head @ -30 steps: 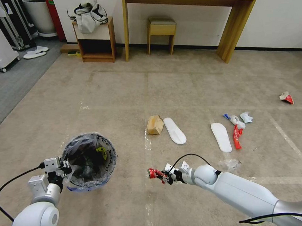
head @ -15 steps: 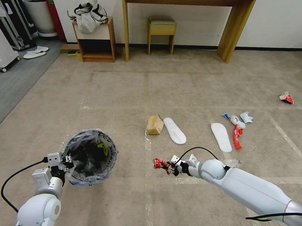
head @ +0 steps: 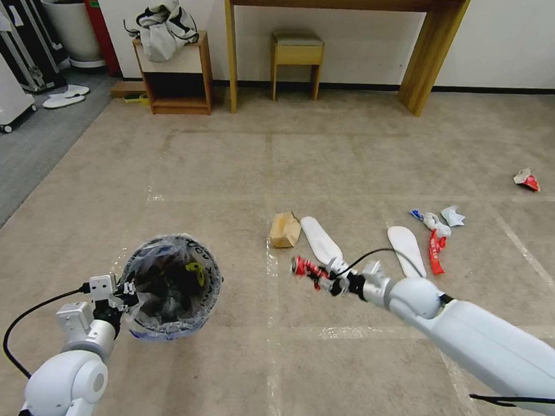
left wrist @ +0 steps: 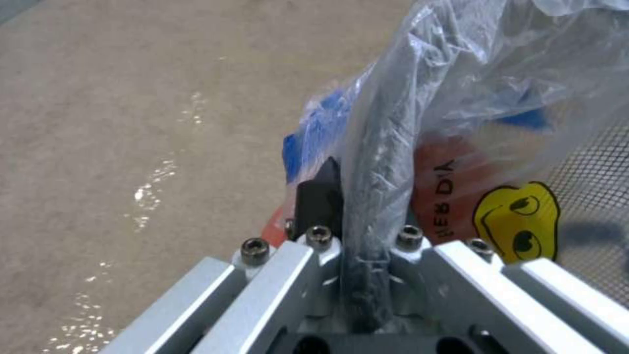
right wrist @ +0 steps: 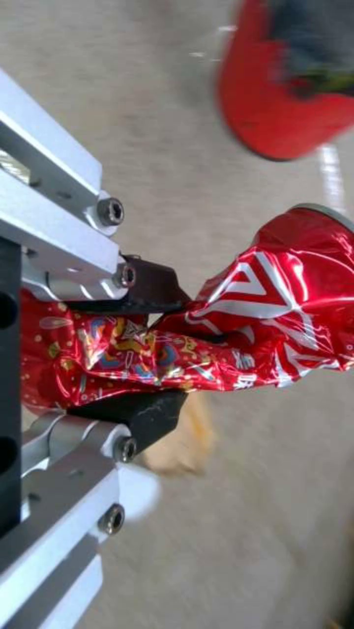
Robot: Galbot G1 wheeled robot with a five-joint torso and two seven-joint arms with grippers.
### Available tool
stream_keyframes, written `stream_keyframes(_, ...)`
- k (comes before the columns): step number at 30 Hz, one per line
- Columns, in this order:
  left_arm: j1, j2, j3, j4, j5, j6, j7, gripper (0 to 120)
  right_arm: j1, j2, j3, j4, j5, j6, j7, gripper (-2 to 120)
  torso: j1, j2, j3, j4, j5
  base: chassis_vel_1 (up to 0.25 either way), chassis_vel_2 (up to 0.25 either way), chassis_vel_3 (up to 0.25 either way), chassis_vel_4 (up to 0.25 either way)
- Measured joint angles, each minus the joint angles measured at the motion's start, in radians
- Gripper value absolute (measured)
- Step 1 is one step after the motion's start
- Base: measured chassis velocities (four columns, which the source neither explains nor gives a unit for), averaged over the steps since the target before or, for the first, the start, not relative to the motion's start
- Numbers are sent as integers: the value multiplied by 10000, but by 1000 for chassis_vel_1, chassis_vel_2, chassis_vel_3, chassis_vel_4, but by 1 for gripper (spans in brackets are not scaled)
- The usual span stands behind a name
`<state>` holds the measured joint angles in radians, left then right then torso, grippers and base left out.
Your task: Pick up the trash bin and place the garbage on the floor into it.
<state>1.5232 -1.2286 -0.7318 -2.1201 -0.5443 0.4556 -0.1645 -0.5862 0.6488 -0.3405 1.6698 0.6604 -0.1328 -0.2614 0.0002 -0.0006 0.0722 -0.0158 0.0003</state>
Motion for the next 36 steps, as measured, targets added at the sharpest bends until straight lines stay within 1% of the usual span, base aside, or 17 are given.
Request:
stream_keyframes(2,87,138,65,-385,-260,306,-99,1,-375,-312,657,760,230,-29,201,20,0,0,0,1,2,0,0,0,0)
stream_keyframes(3,87,138,65,-385,-260,306,-99,1,-375,-312,657,760,230,-29,201,20,0,0,0,1,2,0,0,0,0)
stream_keyframes(5,164,337,118,-772,-438,614,-155,1,-1030,-741,1669,1667,519,-65,461,20,0,-1,0,-2,1,0,0,0,0)
stream_keyframes(7,179,371,126,-822,-451,647,-162,1,-1161,-812,1854,1804,575,-66,505,20,0,0,0,-1,1,0,0,0,0)
stream_keyframes(9,252,547,220,-1059,-496,813,-166,1,-2211,-1174,3154,2599,932,-37,675,20,0,0,0,0,1,0,0,0,0)
stream_keyframes(13,265,640,333,-1142,-639,897,-164,1,-2888,-1379,3898,3103,1176,22,697,20,0,0,-1,-2,4,0,0,0,0)
stream_keyframes(15,220,846,619,-1142,-766,976,-149,1,-3740,-1702,4863,3898,1457,193,636,20,0,0,0,-2,0,0,0,0,0)
stream_keyframes(18,135,978,819,-1098,-820,981,-109,1,-4165,-1849,5337,4380,1570,326,529,20,0,0,-1,-2,0,0,0,0,0)
stream_keyframes(19,135,978,819,-1098,-820,981,-109,1,-4165,-1849,5337,4380,1570,326,529,20,0,0,-1,-2,0,0,0,0,0)
stream_keyframes(21,28,1072,1101,-1095,-1043,1078,-71,1,-4426,-1982,5572,4886,1620,441,435,20,0,0,0,0,0,0,0,0,0)
stream_keyframes(22,28,1072,1101,-1095,-1043,1078,-71,1,-4426,-1982,5572,4886,1620,441,435,20,0,0,0,0,0,0,0,0,0)
stream_keyframes(25,-72,1143,1378,-1056,-1160,1153,-57,1,-4476,-2075,5594,5225,1604,521,329,20,-1,0,-1,-1,1,0,0,0,0)
stream_keyframes(27,-163,1212,1703,-995,-1341,1234,51,1,-4415,-2131,5496,5458,1481,583,181,20,0,0,0,0,0,0,0,0,0)
stream_keyframes(28,-163,1212,1703,-995,-1341,1234,51,1,-4415,-2131,5496,5458,1481,583,181,20,0,0,0,0,0,0,0,0,0)
stream_keyframes(30,-293,1225,1980,-902,-1439,1268,123,1,-4213,-2131,5229,5584,1391,611,105,20,0,0,1,-1,0,0,0,0,0)
stream_keyframes(32,-358,1225,2099,-870,-1536,1309,122,1,-4058,-2114,5015,5617,1337,620,62,20,0,0,1,-1,0,0,0,0,0)
stream_keyframes(36,-474,1187,2361,-971,-2119,1530,-85,1,-3554,-1952,4372,5606,1078,650,-67,20,0,-1,1,0,0,0,0,0,0)
